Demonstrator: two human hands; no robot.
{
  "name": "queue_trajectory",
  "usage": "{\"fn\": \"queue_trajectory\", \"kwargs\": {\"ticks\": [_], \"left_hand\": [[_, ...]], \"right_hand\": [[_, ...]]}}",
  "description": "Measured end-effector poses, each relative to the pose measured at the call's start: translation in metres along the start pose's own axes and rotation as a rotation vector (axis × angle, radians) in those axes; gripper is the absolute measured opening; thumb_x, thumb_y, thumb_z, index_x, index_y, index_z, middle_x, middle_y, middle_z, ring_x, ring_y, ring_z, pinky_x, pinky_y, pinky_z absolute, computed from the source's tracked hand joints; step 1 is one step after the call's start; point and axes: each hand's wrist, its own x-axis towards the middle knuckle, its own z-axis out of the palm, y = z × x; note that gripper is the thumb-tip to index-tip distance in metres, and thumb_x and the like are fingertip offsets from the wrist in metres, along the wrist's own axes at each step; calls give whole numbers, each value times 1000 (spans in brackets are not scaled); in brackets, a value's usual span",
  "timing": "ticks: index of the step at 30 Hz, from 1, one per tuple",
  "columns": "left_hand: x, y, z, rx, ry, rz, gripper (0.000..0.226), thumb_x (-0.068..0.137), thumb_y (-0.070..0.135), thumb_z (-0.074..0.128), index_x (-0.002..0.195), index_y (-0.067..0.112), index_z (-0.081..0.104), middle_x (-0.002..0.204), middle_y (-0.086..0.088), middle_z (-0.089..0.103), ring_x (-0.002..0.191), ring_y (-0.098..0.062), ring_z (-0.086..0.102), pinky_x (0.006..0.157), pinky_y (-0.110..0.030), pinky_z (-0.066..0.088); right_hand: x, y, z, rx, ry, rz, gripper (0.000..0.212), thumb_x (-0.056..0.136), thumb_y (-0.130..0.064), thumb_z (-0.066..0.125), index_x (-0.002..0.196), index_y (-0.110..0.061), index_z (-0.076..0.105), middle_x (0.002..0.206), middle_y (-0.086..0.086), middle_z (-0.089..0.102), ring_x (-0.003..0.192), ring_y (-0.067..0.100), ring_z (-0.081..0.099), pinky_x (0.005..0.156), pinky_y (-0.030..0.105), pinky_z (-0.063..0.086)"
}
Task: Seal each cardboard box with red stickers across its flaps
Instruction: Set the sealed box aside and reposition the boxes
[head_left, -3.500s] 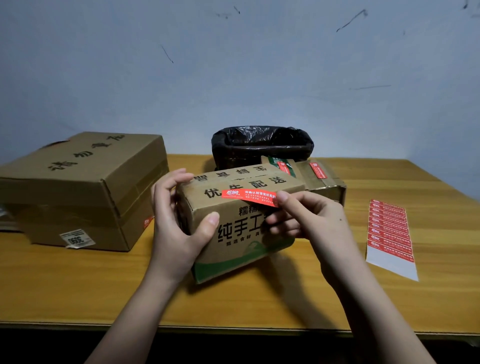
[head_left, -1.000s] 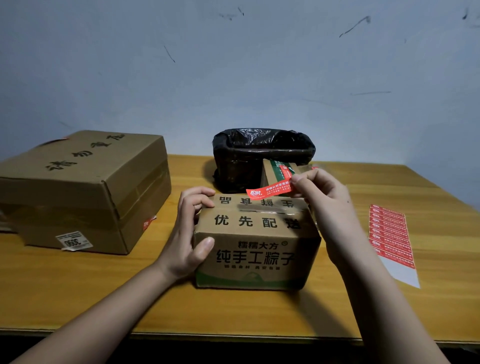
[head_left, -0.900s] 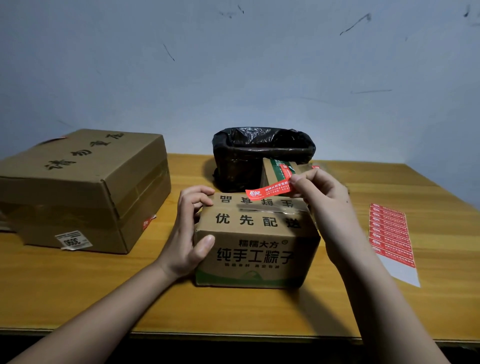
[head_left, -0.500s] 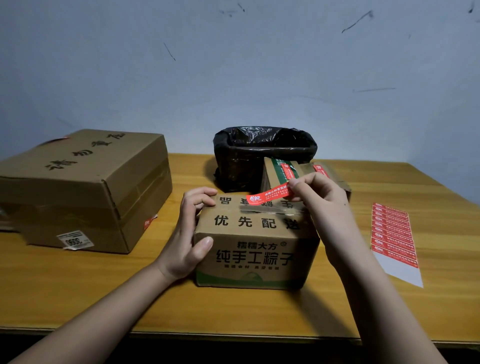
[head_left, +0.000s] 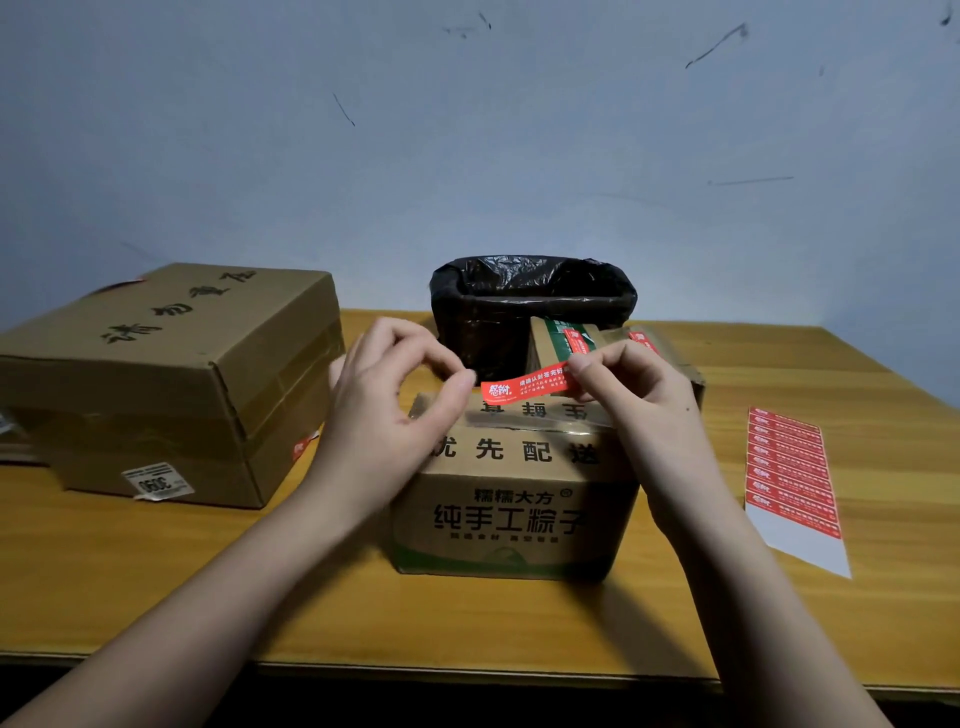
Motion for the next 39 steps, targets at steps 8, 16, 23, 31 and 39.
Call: {"fn": "queue_trajectory", "kwargs": {"ticks": [8, 16, 23, 31, 39], "left_hand": [[15, 17, 7, 67, -226, -360, 32, 89, 57, 50, 76, 30, 60, 107, 11, 51, 111, -12, 45, 90, -30, 11], [18, 22, 7, 54, -217, -347, 23, 91, 40, 55, 72, 27, 60, 103, 11, 52, 106, -12, 49, 94, -33, 21], [13, 17, 6, 319, -174, -263, 26, 91, 44, 50, 69, 30, 53, 95, 11, 48, 98, -11, 41, 82, -27, 14], [9, 14, 8, 568, -224, -142, 27, 91, 43, 47, 71, 26, 50, 89, 10, 42, 93, -12, 39, 83, -31, 20], [13, 15, 7, 509, -256, -190, 28, 93, 43, 42, 72, 27, 51, 89, 10, 44, 95, -14, 42, 83, -33, 22]], "right_hand": [[0, -6, 1, 28, 1, -35, 18, 90, -18, 65, 75, -9, 61, 64, -13, 61, 67, 0, 56, 65, 9, 42], [1, -5, 1, -38, 43, -11, 25, 90, -21, 66, 67, -12, 59, 63, -12, 59, 65, 0, 54, 63, 10, 41], [2, 0, 3, -583, 42, -18, 30, 88, -39, 61, 67, -18, 57, 68, -4, 64, 74, 14, 60, 73, 36, 45], [2, 0, 6, -1126, -33, -212, 22, 95, -42, 45, 85, -25, 54, 88, -8, 63, 87, 18, 56, 82, 38, 40], [5, -4, 5, -778, -29, -66, 26, 92, -38, 54, 76, -19, 55, 72, -3, 61, 75, 19, 57, 65, 34, 41]]}}
